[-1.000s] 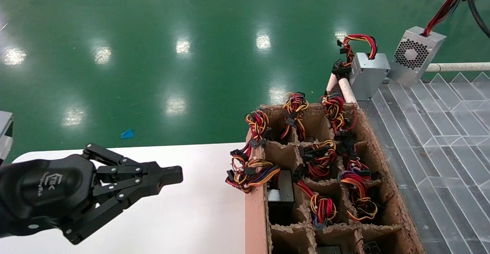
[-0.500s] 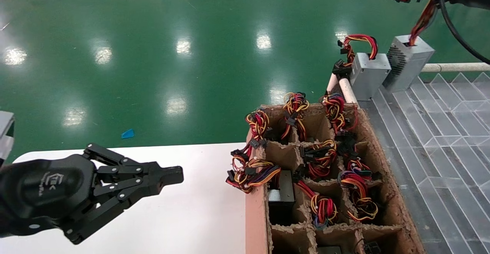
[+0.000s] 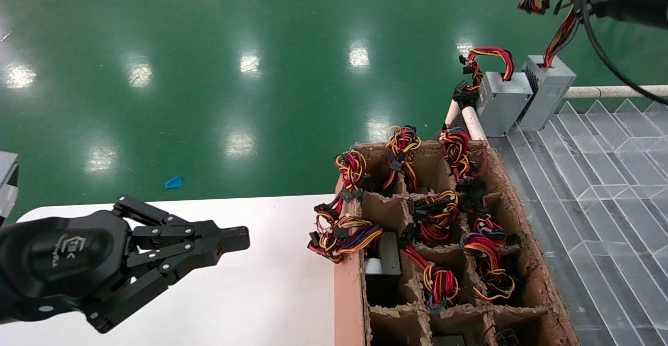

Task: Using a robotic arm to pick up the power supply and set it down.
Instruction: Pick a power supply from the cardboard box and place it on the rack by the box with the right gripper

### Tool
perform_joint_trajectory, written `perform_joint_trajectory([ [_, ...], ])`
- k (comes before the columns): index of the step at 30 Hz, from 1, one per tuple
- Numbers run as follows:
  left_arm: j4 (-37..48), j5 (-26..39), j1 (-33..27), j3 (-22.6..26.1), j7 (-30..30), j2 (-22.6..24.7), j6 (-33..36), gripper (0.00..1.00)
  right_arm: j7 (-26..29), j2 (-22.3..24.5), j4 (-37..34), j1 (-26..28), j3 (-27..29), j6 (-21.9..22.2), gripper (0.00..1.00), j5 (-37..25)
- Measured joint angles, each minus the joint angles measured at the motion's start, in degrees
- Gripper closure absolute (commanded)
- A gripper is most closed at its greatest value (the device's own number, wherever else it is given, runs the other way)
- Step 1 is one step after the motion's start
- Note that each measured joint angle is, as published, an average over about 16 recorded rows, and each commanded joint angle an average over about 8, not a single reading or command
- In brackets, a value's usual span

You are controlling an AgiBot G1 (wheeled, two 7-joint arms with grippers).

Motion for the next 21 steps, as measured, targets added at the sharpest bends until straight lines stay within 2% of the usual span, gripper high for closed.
perform_joint_trajectory([
  [10, 0.0, 0.0, 0.0, 0.0, 0.0, 0.0, 0.0, 1.00, 0.0, -0.6, -0.3, -2.2, 0.4, -0.5, 1.00, 0.5],
  [11, 0.0, 0.0, 0.0, 0.0, 0.0, 0.0, 0.0, 1.00, 0.0, -0.7, -0.3, -2.4, 0.4, -0.5, 0.95, 0.6],
  [18, 0.0, 0.0, 0.0, 0.0, 0.0, 0.0, 0.0, 1.00, -0.2, -1.1, -0.1, -2.9, 0.5, -0.8, 0.08, 0.8],
  [19, 0.0, 0.0, 0.0, 0.0, 0.0, 0.0, 0.0, 1.00, -0.2, -1.1, -0.1, -2.9, 0.6, -0.8, 0.00, 0.8],
  [21, 0.0, 0.0, 0.0, 0.0, 0.0, 0.0, 0.0, 1.00, -0.3, -1.1, 0.0, -2.9, 0.6, -0.9, 0.00, 0.8],
])
